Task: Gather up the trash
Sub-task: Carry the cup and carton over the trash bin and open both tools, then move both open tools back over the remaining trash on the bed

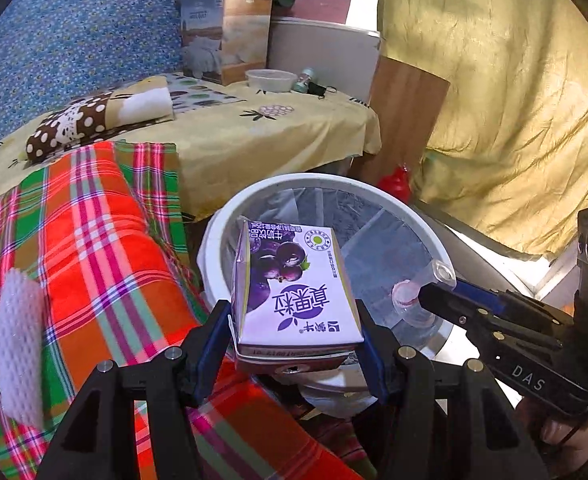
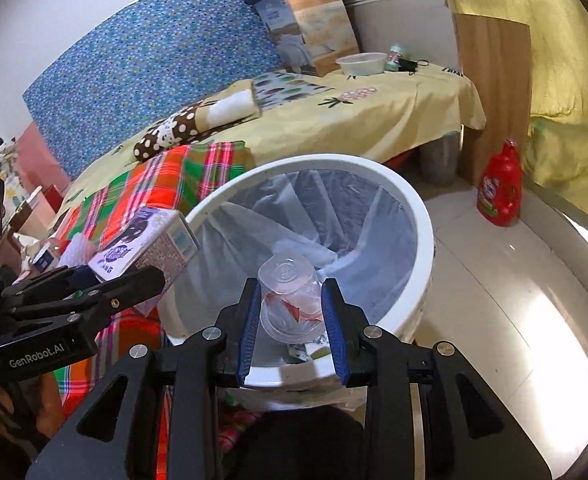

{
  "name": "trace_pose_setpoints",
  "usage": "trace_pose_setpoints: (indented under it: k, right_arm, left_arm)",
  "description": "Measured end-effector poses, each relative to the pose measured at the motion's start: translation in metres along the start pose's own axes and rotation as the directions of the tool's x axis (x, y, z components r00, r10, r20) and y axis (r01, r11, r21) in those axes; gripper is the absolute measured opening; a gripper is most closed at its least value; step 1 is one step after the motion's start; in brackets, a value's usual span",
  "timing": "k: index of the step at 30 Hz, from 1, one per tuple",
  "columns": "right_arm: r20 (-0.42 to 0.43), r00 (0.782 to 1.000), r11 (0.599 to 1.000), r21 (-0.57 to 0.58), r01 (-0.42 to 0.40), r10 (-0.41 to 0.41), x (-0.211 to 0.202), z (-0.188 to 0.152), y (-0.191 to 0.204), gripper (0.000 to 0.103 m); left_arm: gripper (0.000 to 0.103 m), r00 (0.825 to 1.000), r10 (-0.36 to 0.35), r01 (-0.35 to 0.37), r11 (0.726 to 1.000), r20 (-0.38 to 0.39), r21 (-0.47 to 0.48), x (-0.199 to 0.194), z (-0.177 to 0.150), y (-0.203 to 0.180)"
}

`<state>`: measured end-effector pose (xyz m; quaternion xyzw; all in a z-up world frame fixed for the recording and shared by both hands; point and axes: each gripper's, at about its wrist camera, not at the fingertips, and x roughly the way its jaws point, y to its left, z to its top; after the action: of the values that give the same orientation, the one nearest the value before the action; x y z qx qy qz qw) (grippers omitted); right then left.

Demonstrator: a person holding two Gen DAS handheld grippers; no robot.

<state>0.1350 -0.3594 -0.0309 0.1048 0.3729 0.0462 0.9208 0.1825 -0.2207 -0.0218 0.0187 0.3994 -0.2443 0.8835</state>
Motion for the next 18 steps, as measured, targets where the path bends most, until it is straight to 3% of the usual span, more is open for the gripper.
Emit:
trace_pose_setpoints:
  k: [8, 18]
  right_arm:
    - [0.004, 1.000, 1.000, 0.008, 0.013, -0.013, -0.004, 0.001, -0.001, 0.049]
    - [0.035, 0.998, 0.998, -0.045, -0.041, 0.043, -0.023, -0.003, 0.024, 0.049]
  left_arm:
    - [0.059, 1.000, 0.009, -0.009, 1.000, 0.020, -0.012, -0.003, 0.001, 0.006]
    - [0.059, 0.996, 0.046, -0.041, 0.997, 0.072, -0.062, -0.047, -0.018, 0.022]
